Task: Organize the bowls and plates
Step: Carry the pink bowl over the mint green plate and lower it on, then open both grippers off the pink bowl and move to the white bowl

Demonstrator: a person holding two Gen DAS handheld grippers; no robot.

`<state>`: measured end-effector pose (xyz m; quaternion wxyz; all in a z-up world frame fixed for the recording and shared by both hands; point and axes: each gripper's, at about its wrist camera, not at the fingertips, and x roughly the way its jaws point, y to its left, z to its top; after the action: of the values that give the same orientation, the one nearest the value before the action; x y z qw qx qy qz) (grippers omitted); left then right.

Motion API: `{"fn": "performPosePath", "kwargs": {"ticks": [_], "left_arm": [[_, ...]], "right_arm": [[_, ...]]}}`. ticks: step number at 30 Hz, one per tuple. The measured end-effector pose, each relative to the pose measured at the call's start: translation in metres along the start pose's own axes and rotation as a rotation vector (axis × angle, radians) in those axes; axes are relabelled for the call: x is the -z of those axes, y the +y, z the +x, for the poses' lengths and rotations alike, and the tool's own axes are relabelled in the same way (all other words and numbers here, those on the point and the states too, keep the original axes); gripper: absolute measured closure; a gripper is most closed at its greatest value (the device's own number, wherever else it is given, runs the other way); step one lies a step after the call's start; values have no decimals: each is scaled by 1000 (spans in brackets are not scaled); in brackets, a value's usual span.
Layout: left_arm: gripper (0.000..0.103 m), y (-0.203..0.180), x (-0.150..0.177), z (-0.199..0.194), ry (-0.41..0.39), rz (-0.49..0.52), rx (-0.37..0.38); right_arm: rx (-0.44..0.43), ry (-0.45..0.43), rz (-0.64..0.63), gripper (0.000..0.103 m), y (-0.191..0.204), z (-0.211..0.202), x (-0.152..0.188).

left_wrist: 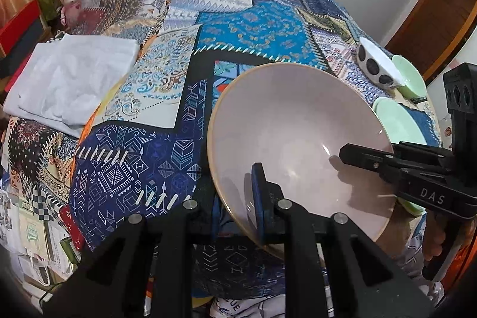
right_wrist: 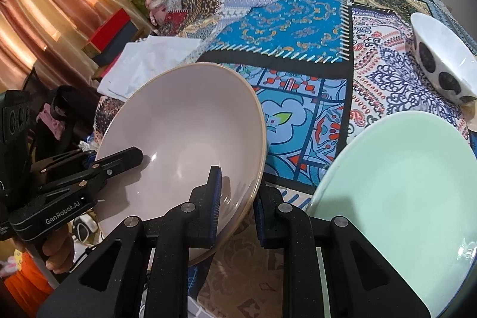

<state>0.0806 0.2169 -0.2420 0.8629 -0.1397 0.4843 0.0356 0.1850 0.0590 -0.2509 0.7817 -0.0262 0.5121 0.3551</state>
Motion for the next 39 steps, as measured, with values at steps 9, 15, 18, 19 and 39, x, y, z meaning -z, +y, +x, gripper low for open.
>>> {"fn": "performPosePath", "kwargs": {"ticks": [9,15,18,19,39], "left_arm": [[85,3,-1,8,-6,17,-10],[85,1,0,9,-12,23,-23],[85,0,0,10,-10,24,-32],[85,0,0,9,-10,24,-33],[53,-35,-6,-56,-159,74,-123]], "right_arm": [[22,25,-28,82,6,11,-1],[31,30,-42,82,6,12,-2],[31,29,-38,82,5,11,-1],[31,29,-38,82,5,11,-1],[60,-182,-30,65,-25,-85,2]]}}
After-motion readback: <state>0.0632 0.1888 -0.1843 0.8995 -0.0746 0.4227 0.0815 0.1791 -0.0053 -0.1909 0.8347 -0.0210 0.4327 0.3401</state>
